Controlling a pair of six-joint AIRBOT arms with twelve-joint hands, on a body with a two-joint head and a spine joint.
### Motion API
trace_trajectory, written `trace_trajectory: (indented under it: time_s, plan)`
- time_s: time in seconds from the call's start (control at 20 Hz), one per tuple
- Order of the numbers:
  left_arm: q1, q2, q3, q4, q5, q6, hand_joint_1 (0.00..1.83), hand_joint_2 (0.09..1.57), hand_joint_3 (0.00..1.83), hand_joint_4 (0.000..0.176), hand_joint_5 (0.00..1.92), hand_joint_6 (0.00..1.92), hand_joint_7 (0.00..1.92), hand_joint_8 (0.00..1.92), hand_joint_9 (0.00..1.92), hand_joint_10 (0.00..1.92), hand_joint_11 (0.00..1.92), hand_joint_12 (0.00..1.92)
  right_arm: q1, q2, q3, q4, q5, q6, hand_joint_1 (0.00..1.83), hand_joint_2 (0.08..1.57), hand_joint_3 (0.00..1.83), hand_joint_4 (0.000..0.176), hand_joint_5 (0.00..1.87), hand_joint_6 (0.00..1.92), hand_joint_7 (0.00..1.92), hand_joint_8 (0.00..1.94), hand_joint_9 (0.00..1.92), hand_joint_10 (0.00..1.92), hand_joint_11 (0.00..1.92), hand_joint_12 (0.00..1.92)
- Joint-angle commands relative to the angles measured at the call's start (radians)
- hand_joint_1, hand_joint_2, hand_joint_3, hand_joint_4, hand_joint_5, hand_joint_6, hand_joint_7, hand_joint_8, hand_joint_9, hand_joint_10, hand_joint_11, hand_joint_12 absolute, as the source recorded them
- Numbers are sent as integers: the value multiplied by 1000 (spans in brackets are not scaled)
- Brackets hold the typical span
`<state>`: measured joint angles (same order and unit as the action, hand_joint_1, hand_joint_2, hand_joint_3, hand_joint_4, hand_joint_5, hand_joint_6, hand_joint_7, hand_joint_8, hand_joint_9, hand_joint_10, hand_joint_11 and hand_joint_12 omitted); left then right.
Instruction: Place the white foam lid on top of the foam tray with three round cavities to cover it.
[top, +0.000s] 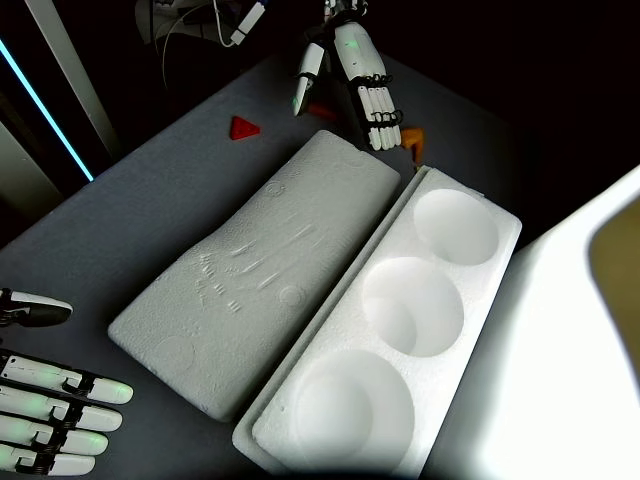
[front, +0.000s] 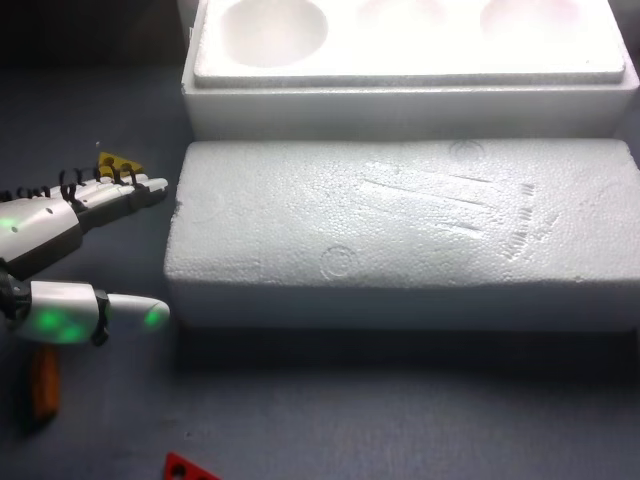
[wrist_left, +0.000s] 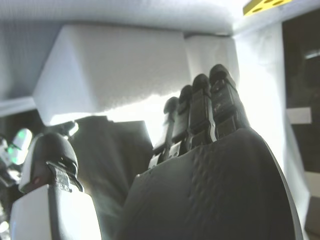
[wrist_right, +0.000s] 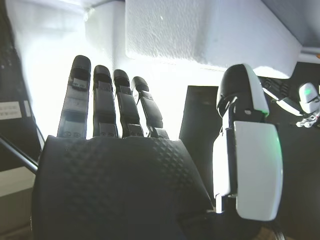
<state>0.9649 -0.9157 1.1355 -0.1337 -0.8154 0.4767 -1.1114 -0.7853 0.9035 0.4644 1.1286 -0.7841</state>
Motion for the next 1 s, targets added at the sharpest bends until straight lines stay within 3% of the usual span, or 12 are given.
trace_trajectory:
  time_s: [0.0,0.35,0.6,0.95]
  plan:
    - [-6,0,6,-19,-100,4,476,1016,0,0,70,16,0,0,0,0,0,0,11,0,11,13,110,4,509,1113,0,0,0,0,0,0,0,0,0,49]
    - [-5,-17,13,-51,-95,26,470,995,0,0,79,13,0,0,0,0,0,0,78,-64,57,22,59,10,500,1107,0,0,0,0,0,0,0,0,6,3]
    - [-5,-30,18,-54,-92,27,462,982,0,0,81,8,0,0,0,0,0,0,84,-89,74,51,42,10,658,1112,0,0,0,0,0,0,0,0,0,0]
    - [-7,-48,27,-54,-74,31,469,988,0,2,88,7,0,0,0,0,0,0,111,-128,103,63,10,16,579,1100,0,0,0,0,0,0,0,0,45,23]
